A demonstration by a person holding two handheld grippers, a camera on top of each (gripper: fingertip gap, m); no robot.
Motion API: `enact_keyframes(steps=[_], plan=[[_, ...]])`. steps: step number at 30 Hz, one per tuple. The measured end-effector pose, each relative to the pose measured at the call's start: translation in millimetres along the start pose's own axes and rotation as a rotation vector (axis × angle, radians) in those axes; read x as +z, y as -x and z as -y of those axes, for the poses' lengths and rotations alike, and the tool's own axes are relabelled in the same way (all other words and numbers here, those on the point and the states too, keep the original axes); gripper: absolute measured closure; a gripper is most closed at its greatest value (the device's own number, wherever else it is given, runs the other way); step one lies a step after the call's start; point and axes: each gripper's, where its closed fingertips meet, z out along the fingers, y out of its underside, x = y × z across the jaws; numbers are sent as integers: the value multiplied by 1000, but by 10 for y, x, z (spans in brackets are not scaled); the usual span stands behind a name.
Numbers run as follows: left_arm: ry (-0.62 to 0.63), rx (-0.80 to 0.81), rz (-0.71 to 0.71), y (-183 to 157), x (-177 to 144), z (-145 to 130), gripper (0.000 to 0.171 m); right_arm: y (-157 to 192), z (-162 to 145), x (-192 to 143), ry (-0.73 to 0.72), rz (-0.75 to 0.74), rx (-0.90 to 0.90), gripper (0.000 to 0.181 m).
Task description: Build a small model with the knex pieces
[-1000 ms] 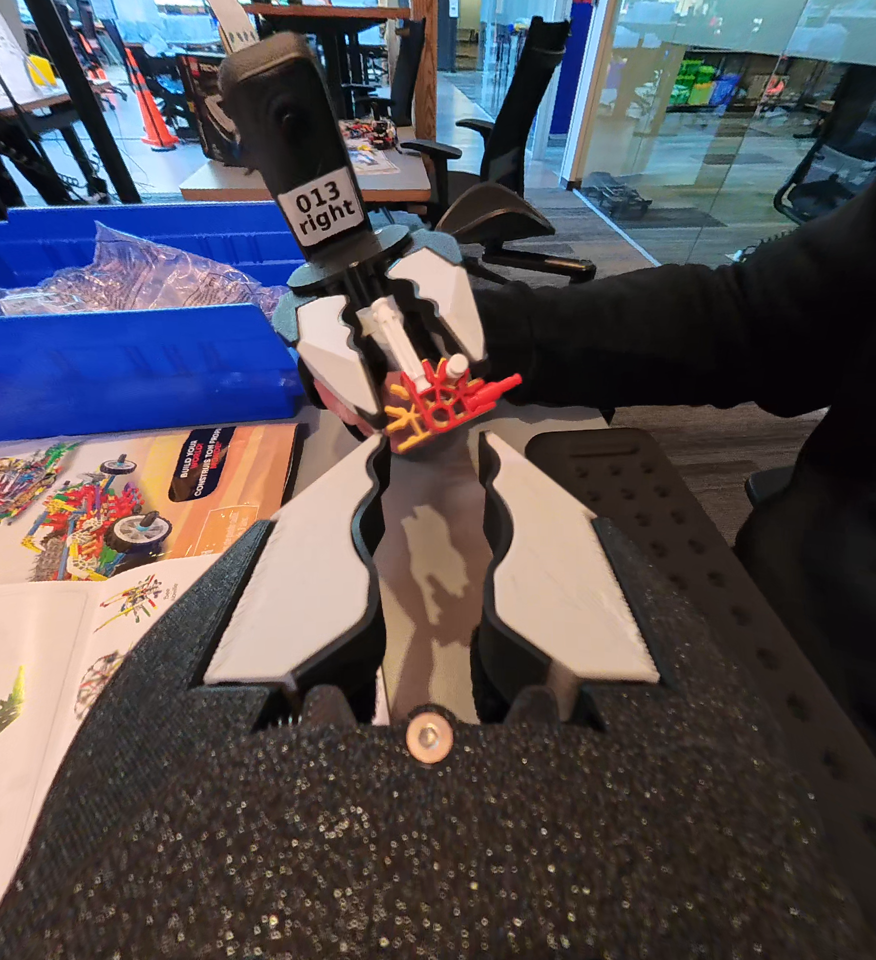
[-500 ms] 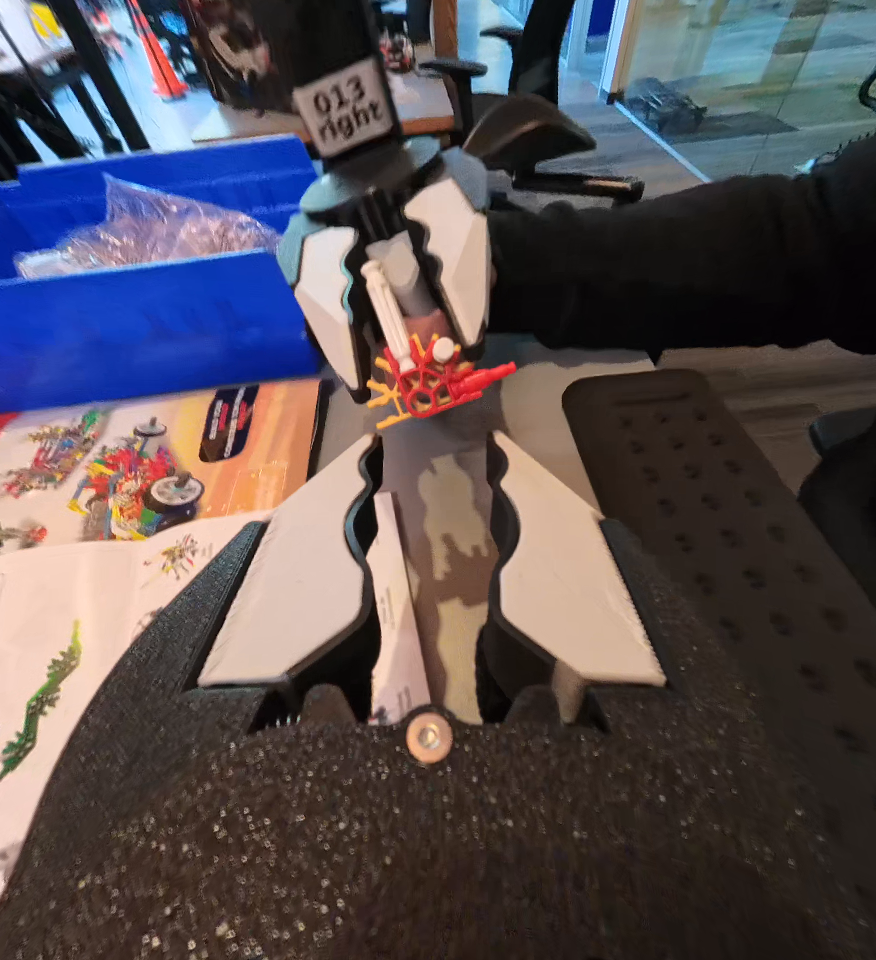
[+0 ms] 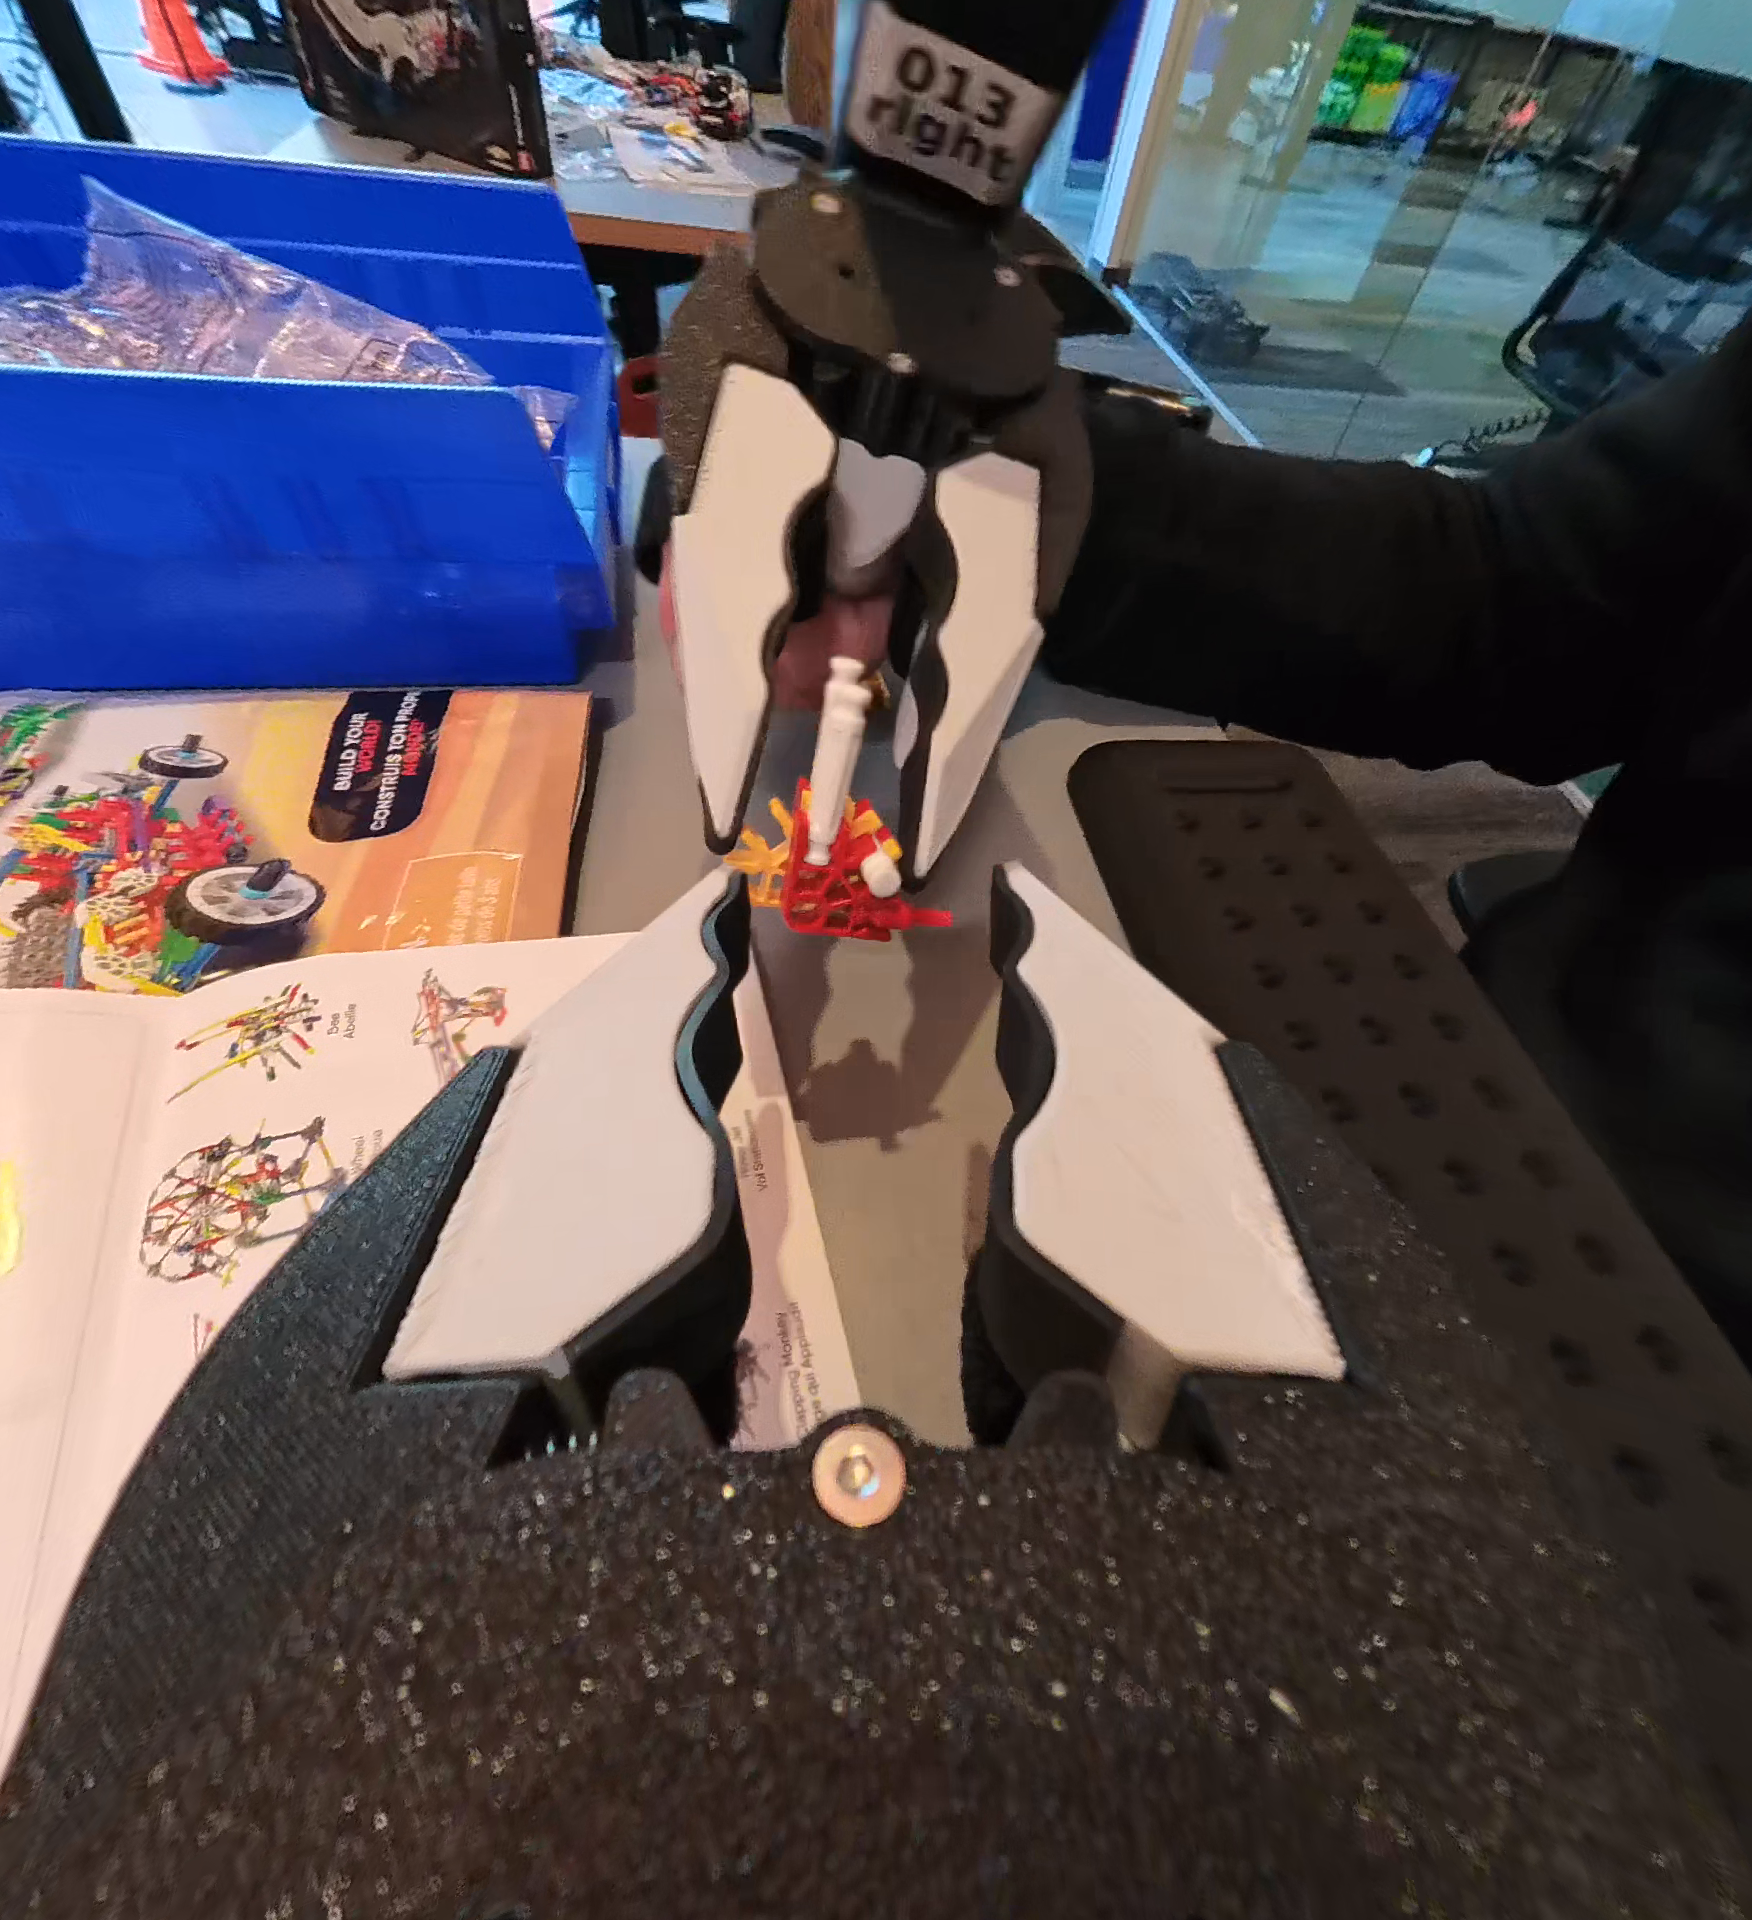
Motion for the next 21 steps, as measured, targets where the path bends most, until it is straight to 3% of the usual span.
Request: enact_keyframes(steps=[7, 21], plan=[[-19, -14, 16, 54, 51, -31, 145, -14, -9, 24, 43, -66, -93, 148], [-5, 56, 51, 106, 67, -118, 154, -13, -122, 69, 98, -66, -85, 148]])
